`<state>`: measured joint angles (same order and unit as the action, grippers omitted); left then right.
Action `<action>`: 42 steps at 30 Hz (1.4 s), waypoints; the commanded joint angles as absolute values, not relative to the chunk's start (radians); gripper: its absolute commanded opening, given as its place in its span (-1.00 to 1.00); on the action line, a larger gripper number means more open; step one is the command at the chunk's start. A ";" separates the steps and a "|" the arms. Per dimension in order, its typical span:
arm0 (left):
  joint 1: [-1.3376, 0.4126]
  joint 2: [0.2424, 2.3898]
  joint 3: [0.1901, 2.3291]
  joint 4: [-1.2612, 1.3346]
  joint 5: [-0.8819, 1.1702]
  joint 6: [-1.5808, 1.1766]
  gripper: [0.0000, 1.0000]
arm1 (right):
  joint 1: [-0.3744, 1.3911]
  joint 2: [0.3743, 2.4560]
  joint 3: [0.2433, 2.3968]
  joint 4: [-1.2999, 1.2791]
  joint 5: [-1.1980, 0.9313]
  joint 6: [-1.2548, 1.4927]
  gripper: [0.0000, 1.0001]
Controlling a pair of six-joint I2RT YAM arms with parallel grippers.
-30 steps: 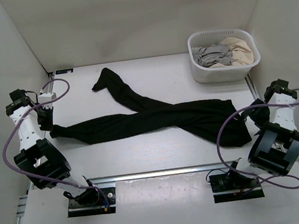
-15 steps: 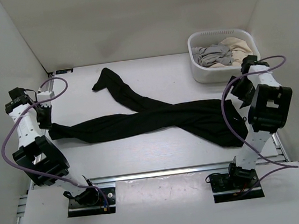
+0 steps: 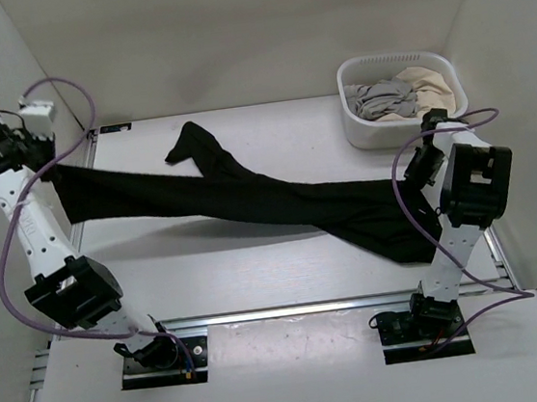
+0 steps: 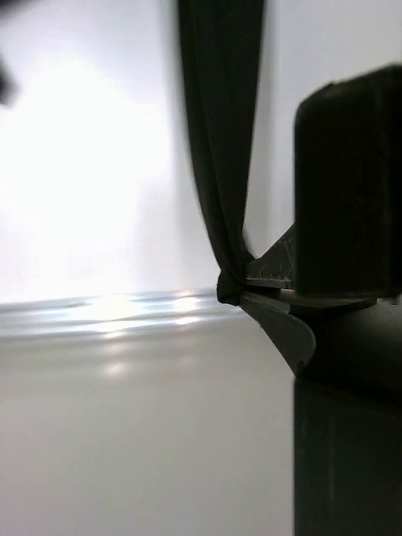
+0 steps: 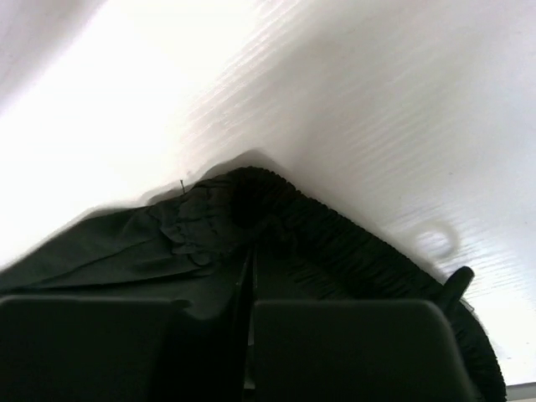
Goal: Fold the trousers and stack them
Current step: Flatten the trousers out
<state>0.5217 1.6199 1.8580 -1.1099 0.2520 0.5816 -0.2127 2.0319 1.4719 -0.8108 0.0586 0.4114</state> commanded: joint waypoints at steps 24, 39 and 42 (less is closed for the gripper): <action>-0.063 2.240 2.448 -0.324 0.293 0.518 -0.72 | -0.431 1.675 1.345 -0.837 0.432 0.595 -1.00; -0.129 2.344 2.292 -0.320 -0.120 0.671 1.00 | -0.407 1.651 1.396 -0.896 0.379 0.505 0.85; -0.052 2.228 2.135 -0.389 -0.025 0.539 1.00 | -0.407 1.573 1.396 -0.942 0.390 0.482 0.92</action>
<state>-0.1417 2.3722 2.2421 -0.2867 -0.0193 0.6373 -0.4076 1.6848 1.3579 -0.8867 0.3801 0.5137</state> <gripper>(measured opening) 0.991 0.952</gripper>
